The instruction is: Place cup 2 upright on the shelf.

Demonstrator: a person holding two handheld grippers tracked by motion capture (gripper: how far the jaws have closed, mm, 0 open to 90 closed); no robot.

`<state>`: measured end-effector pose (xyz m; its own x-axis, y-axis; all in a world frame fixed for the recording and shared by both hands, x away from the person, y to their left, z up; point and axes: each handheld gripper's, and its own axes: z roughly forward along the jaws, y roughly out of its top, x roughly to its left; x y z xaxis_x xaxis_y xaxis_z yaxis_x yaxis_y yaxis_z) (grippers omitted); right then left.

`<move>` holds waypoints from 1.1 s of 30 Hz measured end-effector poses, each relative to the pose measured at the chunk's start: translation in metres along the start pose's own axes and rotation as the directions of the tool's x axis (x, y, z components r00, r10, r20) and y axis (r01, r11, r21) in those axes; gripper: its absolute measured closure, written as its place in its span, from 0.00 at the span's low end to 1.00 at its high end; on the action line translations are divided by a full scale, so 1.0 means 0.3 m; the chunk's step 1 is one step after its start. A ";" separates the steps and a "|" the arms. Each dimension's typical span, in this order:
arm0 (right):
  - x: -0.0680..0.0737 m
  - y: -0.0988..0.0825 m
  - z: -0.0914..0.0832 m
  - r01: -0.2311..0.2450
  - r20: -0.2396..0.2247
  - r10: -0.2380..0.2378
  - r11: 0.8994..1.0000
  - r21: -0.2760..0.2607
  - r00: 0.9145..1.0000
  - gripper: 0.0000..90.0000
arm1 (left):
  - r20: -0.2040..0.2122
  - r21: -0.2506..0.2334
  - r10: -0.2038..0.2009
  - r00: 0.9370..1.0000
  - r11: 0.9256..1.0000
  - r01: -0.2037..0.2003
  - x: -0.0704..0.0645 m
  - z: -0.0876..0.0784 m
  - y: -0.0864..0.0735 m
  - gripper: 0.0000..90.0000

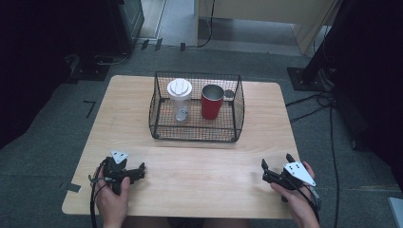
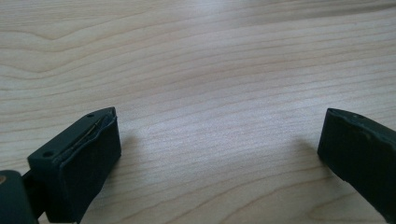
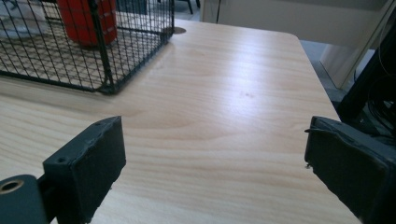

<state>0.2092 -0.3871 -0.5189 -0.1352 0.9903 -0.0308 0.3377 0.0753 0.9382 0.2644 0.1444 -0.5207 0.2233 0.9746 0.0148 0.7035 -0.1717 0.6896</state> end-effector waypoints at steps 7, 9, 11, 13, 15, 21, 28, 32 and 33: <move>-0.034 -0.017 -0.022 -0.005 0.028 0.004 0.999 0.039 1.000 0.06 | 0.000 0.001 0.000 1.000 1.000 0.000 0.000 0.000 0.000 0.00; -0.047 -0.020 -0.028 0.005 0.035 -0.007 0.998 0.064 0.999 0.06 | 0.000 0.000 0.000 1.000 1.000 0.000 0.000 0.000 0.000 0.00; -0.060 -0.024 -0.035 0.017 0.036 -0.020 0.996 0.090 0.999 0.07 | 0.000 0.000 -0.001 1.000 1.000 0.001 -0.001 0.000 0.000 0.00; -0.073 -0.028 -0.042 0.033 0.035 -0.037 0.993 0.118 0.999 0.07 | 0.001 0.001 0.000 1.000 1.000 0.000 0.000 0.000 0.000 0.00; -0.086 -0.032 -0.046 0.035 0.039 -0.041 0.989 0.142 0.998 0.09 | 0.000 0.001 0.001 1.000 1.000 -0.001 0.000 0.000 0.000 0.00; -0.122 -0.045 -0.051 0.006 0.043 -0.019 0.955 0.296 0.999 0.10 | 0.001 0.000 0.000 1.000 1.000 0.000 -0.001 0.000 0.000 0.00; -0.135 -0.055 -0.053 -0.059 -0.003 0.065 0.921 0.385 0.998 0.11 | 0.004 0.000 0.002 1.000 1.000 -0.002 -0.004 -0.001 -0.001 0.00; -0.134 -0.056 -0.052 -0.057 -0.003 0.063 0.921 0.385 0.998 0.11 | 0.004 0.001 0.002 1.000 1.000 -0.002 -0.004 -0.001 -0.001 0.00; -0.134 -0.056 -0.054 -0.058 0.001 0.063 0.921 0.385 0.998 0.11 | 0.004 0.001 0.002 1.000 1.000 -0.002 -0.004 -0.001 -0.001 0.00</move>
<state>0.1940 -0.4301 -0.5278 -0.1126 0.9933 0.0274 0.6774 0.0566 0.7334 0.2636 0.1434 -0.5208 0.2273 0.9737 0.0137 0.7035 -0.1739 0.6891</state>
